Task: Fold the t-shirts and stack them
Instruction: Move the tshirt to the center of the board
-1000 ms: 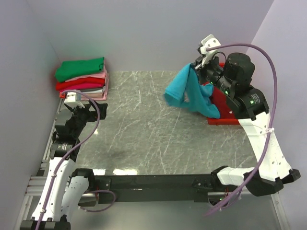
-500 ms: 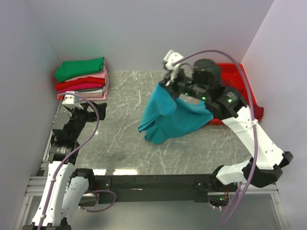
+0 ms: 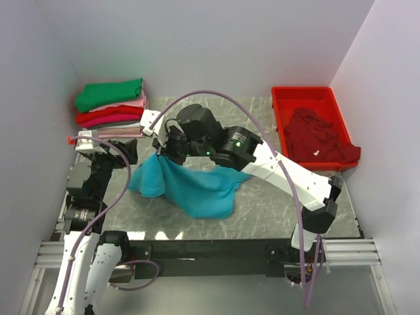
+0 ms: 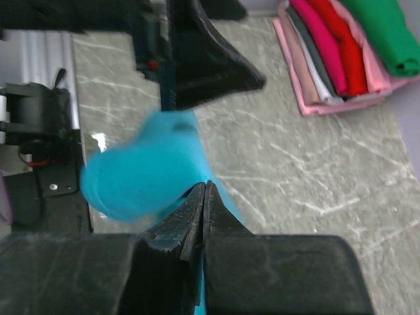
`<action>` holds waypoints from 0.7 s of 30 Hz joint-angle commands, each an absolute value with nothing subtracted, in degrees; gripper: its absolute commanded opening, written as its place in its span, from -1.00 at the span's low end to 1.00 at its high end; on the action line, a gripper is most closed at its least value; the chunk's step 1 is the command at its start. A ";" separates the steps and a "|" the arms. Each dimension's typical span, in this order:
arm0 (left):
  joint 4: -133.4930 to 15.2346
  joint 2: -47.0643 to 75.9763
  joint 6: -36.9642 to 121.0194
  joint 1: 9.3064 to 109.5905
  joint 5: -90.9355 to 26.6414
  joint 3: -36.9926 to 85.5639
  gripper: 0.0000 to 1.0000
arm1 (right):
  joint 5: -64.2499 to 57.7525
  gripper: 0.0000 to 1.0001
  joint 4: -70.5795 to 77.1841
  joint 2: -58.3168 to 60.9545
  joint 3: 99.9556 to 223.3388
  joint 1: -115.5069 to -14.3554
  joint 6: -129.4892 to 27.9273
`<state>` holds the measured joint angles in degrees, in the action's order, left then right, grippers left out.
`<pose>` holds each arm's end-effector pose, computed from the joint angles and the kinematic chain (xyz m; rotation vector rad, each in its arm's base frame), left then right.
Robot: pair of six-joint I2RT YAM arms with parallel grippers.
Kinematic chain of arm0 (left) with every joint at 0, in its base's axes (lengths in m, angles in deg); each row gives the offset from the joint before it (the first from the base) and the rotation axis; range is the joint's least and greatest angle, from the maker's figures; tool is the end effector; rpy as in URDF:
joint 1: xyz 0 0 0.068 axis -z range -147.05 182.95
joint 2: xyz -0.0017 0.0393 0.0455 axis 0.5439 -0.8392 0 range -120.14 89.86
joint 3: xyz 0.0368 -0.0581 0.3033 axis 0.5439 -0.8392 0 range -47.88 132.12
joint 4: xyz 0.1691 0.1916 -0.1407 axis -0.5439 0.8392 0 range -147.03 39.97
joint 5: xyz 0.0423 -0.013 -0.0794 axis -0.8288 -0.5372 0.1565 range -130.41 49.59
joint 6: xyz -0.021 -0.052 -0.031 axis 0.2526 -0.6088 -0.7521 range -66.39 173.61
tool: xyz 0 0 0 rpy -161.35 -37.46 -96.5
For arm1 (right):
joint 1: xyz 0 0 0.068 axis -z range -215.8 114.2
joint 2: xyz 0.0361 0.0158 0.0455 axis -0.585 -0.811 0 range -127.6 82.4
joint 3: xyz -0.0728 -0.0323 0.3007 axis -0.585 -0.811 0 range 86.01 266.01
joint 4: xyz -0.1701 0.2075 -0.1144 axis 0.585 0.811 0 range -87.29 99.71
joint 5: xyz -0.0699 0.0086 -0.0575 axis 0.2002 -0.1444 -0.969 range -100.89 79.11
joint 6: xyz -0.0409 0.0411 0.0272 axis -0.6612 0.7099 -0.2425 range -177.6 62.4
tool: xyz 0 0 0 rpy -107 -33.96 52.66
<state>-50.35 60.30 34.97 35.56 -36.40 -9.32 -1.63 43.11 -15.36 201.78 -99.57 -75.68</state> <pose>0.1435 -0.0100 0.3708 -0.1591 1.5323 -0.3485 0.1783 0.3799 0.5099 -1.4033 1.4518 0.6745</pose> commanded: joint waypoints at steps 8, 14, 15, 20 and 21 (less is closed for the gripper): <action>-52.63 63.58 35.77 35.67 -40.23 -10.00 0.99 | -12.56 -0.38 38.57 -18.41 196.32 -94.79 -74.74; -52.37 62.70 35.59 35.76 -40.23 -9.83 0.99 | -7.48 0.59 39.10 -17.19 191.68 -88.19 -74.64; -52.37 62.53 35.50 35.76 -40.23 -9.83 0.99 | -2.68 0.65 38.66 -14.22 186.87 -87.49 -75.52; -52.46 59.46 34.45 35.76 -37.26 -9.83 0.99 | 10.99 0.82 38.30 -3.49 165.27 -83.80 -85.71; -52.02 58.49 33.40 35.76 -36.20 -9.39 0.99 | 10.82 0.83 36.74 -0.95 162.51 -83.10 -86.16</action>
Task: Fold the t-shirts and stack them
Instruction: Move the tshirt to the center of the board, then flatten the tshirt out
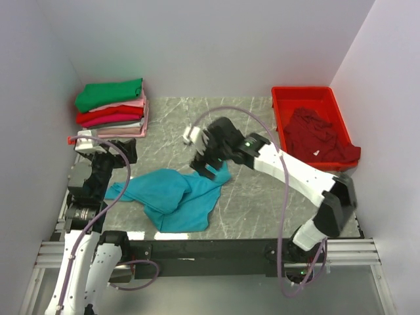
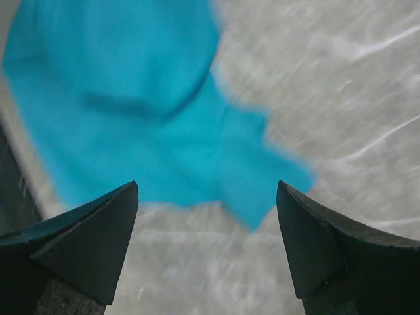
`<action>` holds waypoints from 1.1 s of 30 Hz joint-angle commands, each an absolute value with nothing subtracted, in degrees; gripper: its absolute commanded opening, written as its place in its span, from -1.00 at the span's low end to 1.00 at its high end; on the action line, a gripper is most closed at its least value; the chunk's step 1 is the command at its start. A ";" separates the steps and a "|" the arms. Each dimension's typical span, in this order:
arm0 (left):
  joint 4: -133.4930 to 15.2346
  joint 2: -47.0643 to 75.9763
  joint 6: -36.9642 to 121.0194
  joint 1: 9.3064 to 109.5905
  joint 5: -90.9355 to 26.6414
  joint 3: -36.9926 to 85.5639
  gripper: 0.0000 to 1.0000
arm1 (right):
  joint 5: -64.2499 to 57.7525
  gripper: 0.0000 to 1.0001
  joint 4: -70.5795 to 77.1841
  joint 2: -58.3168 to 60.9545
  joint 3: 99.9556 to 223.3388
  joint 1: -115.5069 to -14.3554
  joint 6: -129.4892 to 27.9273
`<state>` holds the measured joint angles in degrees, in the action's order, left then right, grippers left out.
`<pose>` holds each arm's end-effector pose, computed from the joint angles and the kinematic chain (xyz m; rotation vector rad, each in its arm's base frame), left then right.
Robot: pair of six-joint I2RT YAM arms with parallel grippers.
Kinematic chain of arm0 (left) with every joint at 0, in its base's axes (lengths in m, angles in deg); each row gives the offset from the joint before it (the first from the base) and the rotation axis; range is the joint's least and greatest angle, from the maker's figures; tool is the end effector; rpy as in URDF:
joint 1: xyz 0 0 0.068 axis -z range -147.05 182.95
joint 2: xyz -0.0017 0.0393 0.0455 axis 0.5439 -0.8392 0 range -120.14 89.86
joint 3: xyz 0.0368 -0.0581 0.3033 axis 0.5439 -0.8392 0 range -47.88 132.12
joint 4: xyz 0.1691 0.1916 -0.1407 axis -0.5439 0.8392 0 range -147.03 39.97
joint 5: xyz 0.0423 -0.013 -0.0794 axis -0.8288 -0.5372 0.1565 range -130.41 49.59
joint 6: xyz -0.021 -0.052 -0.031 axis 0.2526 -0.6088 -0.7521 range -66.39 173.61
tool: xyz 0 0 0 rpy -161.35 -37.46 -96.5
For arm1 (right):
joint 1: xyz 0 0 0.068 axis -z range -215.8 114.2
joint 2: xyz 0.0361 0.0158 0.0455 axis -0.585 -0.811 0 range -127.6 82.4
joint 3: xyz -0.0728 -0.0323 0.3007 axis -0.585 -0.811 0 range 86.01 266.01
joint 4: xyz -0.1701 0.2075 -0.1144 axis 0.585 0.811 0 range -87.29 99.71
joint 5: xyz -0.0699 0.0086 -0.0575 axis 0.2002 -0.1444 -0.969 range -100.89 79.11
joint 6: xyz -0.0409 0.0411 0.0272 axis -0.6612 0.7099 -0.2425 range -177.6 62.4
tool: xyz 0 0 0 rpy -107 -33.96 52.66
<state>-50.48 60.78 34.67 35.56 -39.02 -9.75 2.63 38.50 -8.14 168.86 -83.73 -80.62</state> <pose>0.1424 -0.0077 0.3692 -0.1988 1.5226 -0.3181 0.2555 0.3004 0.3551 -1.4627 1.8462 0.4903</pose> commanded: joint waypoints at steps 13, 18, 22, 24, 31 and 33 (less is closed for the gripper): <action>-42.62 42.06 22.84 41.29 -14.56 -8.51 0.92 | 17.67 0.69 33.12 -14.09 159.04 -62.00 -70.27; -38.31 34.94 24.86 49.97 -19.13 -4.91 0.79 | 22.15 0.66 34.87 -21.83 165.46 -58.31 -68.23; -36.02 27.14 25.22 58.68 -27.99 -2.63 0.73 | 23.65 0.66 35.40 -24.82 166.96 -57.16 -68.05; -34.18 24.40 25.66 62.54 -30.38 -0.70 0.60 | 23.74 0.66 35.58 -26.05 167.31 -56.99 -67.71; -28.82 15.43 27.06 69.86 -40.14 3.88 0.48 | 24.00 0.64 36.98 -31.50 170.38 -56.90 -66.30; -28.46 14.54 27.06 71.00 -40.23 4.06 0.50 | 23.04 0.63 37.25 -32.82 171.35 -56.90 -65.77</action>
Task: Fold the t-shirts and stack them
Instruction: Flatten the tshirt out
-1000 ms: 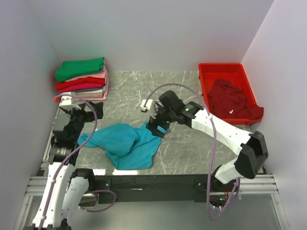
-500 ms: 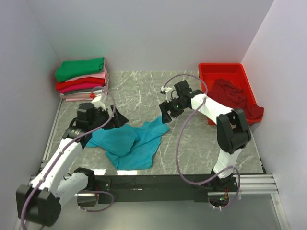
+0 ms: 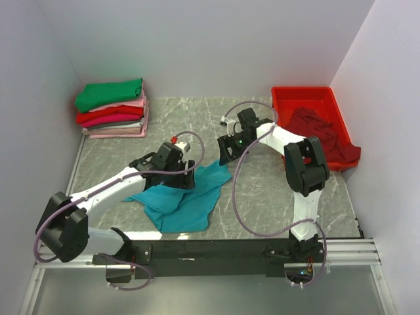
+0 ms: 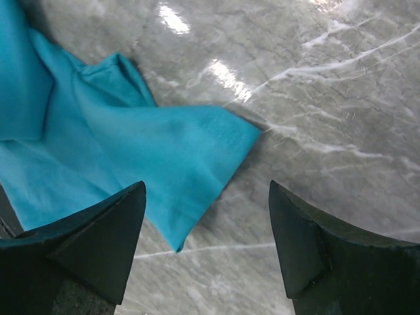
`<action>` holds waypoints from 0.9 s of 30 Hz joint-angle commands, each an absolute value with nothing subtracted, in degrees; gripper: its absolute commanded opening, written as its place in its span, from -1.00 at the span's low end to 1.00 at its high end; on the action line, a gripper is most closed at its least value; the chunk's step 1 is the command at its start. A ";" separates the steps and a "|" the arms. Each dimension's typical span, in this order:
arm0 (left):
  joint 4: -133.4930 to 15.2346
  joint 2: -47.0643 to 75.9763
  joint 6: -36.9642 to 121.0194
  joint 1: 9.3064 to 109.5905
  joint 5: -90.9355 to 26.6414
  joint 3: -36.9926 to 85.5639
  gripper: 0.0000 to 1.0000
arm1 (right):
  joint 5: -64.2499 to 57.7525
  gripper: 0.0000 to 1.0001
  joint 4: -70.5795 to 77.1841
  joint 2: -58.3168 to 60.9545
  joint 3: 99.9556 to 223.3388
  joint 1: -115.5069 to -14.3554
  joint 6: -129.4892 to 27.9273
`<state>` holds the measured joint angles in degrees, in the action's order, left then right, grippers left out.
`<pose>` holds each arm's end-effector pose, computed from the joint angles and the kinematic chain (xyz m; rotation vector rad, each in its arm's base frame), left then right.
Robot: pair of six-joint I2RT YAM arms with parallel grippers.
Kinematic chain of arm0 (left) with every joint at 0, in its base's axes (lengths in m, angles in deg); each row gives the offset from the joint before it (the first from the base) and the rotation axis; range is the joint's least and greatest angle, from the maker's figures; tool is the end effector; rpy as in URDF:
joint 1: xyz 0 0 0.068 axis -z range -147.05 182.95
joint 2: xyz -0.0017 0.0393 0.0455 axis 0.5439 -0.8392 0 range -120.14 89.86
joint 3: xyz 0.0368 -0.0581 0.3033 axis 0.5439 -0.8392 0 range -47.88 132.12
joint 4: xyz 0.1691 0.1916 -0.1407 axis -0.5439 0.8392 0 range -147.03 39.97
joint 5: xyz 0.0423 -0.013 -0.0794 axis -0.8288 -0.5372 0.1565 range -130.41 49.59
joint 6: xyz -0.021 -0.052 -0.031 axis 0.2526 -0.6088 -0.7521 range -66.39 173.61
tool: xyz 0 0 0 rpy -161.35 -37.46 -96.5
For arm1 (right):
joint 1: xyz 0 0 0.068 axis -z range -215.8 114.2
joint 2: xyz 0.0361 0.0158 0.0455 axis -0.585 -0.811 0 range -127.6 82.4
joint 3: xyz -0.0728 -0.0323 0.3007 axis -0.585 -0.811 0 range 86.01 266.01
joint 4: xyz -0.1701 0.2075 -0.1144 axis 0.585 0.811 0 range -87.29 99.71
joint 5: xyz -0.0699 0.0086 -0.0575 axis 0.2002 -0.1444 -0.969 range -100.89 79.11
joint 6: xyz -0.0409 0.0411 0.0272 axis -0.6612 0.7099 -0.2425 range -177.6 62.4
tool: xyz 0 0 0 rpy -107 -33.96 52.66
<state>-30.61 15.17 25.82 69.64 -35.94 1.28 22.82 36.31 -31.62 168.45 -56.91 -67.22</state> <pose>0.2318 -0.1775 0.2436 0.2334 2.5537 -0.5563 0.4186 0.1911 0.1920 -0.8712 2.5053 0.8561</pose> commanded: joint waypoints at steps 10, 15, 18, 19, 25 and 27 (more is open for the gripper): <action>-25.65 8.65 26.98 74.43 -47.08 5.29 0.47 | 24.88 0.45 39.09 -37.13 173.90 -56.81 -64.89; -24.07 6.72 26.80 75.40 -50.07 6.26 0.33 | 25.14 0.29 39.88 -38.01 174.43 -56.90 -64.54; -23.54 5.76 26.62 76.10 -52.44 6.78 0.15 | 25.50 0.14 40.15 -38.54 174.96 -56.90 -64.19; -23.45 5.58 26.71 76.28 -52.88 6.96 0.09 | 25.58 0.09 40.24 -38.62 175.13 -56.81 -64.19; -23.01 6.19 26.27 76.89 -56.49 7.84 -0.87 | 26.46 -0.53 40.15 -37.66 175.40 -56.81 -64.19; -22.84 8.20 25.83 76.81 -57.45 8.10 -0.99 | 26.64 -0.74 40.59 -37.22 175.75 -56.72 -64.71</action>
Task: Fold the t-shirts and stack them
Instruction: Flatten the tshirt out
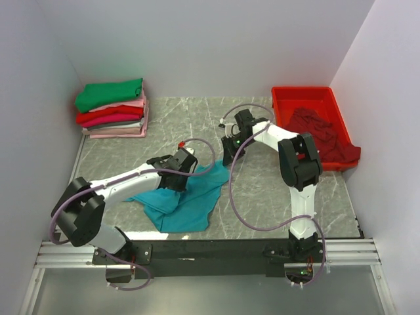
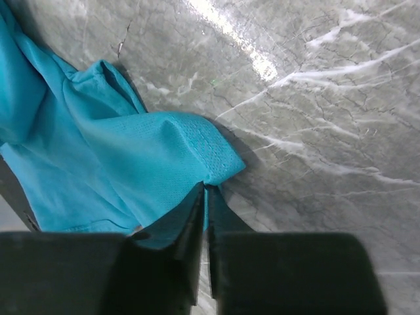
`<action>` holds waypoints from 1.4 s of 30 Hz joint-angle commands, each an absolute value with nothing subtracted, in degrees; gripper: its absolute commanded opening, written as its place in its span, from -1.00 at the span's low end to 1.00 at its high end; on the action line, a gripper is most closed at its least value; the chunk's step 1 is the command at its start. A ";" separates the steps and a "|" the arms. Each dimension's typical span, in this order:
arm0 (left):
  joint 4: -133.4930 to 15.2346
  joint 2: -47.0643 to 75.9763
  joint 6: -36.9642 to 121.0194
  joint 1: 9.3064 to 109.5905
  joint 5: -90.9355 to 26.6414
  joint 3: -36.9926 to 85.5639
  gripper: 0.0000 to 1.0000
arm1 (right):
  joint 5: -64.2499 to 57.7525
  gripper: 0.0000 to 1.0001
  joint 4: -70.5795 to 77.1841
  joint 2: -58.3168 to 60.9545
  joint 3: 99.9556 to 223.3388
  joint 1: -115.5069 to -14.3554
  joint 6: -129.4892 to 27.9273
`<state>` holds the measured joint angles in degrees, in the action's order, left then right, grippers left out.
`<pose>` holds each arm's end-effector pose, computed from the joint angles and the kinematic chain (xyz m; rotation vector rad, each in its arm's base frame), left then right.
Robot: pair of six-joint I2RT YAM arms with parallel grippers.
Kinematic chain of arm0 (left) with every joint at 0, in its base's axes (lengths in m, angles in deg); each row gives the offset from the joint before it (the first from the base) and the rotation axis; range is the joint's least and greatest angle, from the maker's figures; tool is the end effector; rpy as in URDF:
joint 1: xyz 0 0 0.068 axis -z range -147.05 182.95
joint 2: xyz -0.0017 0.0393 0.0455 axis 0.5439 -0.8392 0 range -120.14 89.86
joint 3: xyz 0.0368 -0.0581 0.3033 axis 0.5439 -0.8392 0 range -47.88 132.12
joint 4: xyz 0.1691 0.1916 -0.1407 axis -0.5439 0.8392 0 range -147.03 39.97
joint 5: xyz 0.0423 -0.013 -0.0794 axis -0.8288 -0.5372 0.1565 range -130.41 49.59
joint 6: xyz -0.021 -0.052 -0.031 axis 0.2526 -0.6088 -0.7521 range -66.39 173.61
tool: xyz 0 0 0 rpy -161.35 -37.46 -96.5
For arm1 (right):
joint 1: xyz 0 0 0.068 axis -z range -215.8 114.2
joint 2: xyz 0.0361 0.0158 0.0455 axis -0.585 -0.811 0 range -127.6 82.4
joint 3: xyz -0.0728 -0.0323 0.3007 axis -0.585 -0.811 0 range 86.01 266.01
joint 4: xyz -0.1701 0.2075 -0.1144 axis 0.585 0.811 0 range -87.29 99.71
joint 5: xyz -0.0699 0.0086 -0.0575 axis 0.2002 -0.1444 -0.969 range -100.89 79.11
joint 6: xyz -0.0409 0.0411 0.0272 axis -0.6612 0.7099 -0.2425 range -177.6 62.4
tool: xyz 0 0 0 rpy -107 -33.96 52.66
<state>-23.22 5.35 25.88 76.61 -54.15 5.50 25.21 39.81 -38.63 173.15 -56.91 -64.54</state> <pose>0.2331 -0.2061 0.2128 0.2968 2.6324 -0.0842 0.4344 0.1991 0.1609 -0.8098 2.6251 0.9438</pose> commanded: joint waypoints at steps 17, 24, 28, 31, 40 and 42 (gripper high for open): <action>-23.98 27.45 28.29 69.18 -55.89 19.08 -0.99 | 22.78 -1.00 47.78 -27.73 195.59 -52.42 -68.31; -26.08 26.06 32.95 60.90 -49.47 34.98 -0.99 | 18.82 -1.00 55.61 -27.82 228.86 -50.48 -68.06; -26.44 24.12 37.52 59.32 -48.84 46.76 -0.99 | 18.11 -1.00 46.52 -18.52 227.27 -49.78 -66.57; -27.05 24.03 39.98 59.05 -49.29 50.11 -0.99 | 19.17 -1.00 40.61 -9.47 221.11 -49.08 -65.69; -27.50 34.22 35.69 58.96 -42.36 26.15 -0.99 | 31.18 -1.00 39.25 10.05 196.18 -47.76 -72.85; -25.04 37.03 29.22 58.97 -39.37 16.78 -0.99 | 35.58 -1.00 42.33 16.09 183.31 -47.85 -78.66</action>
<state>-28.58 35.89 36.37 59.12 -45.07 26.75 27.79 37.89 13.95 197.19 -48.16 -70.81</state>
